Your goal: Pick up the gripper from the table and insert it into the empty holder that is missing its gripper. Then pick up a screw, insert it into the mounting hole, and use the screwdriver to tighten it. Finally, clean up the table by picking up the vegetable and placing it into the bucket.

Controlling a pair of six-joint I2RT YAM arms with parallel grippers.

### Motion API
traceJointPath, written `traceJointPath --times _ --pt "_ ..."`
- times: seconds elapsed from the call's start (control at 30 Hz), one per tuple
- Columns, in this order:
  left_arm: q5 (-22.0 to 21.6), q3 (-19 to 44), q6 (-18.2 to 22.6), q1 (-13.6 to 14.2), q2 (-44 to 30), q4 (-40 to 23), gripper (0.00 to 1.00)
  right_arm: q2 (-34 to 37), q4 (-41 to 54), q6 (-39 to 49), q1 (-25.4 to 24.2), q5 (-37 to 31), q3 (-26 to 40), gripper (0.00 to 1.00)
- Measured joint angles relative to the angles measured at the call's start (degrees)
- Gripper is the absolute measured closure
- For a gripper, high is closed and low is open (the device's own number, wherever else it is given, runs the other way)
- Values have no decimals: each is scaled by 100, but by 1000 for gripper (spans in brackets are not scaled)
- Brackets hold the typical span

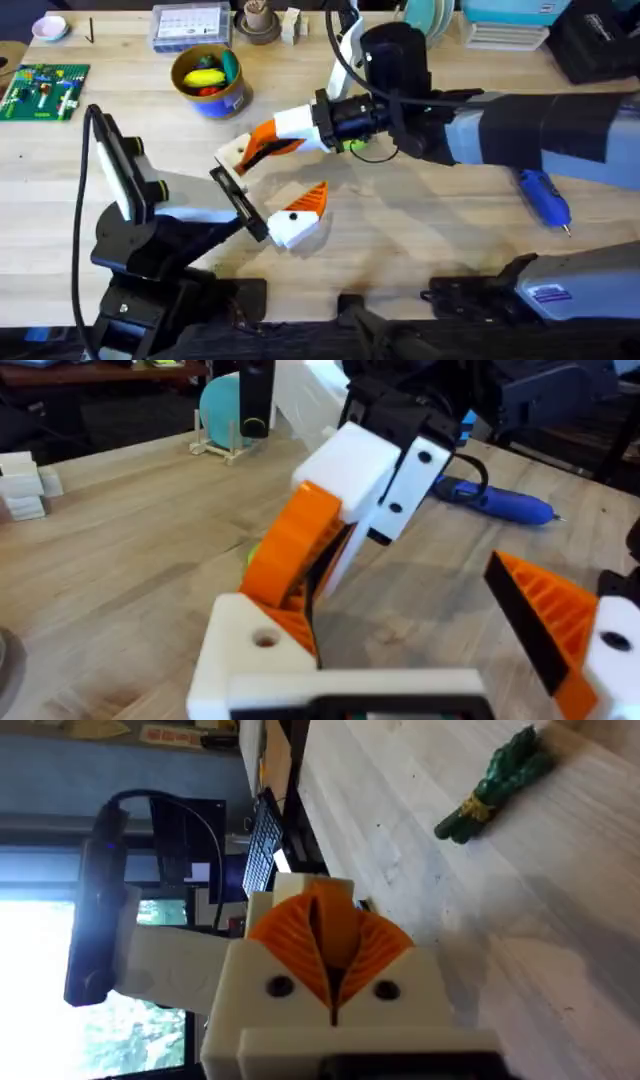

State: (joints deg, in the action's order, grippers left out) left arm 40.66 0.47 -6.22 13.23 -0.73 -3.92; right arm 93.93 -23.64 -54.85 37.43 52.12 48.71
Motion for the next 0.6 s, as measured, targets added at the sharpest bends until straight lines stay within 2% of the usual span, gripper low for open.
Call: traceJointPath --times 0.37,0.6 --pt "-189 2 -11 -44 0 -2 9 0 -71 221 232 -378 0 995" --pt "-210 7 -10 -44 0 -11 9 0 -70 272 243 -355 0 995"
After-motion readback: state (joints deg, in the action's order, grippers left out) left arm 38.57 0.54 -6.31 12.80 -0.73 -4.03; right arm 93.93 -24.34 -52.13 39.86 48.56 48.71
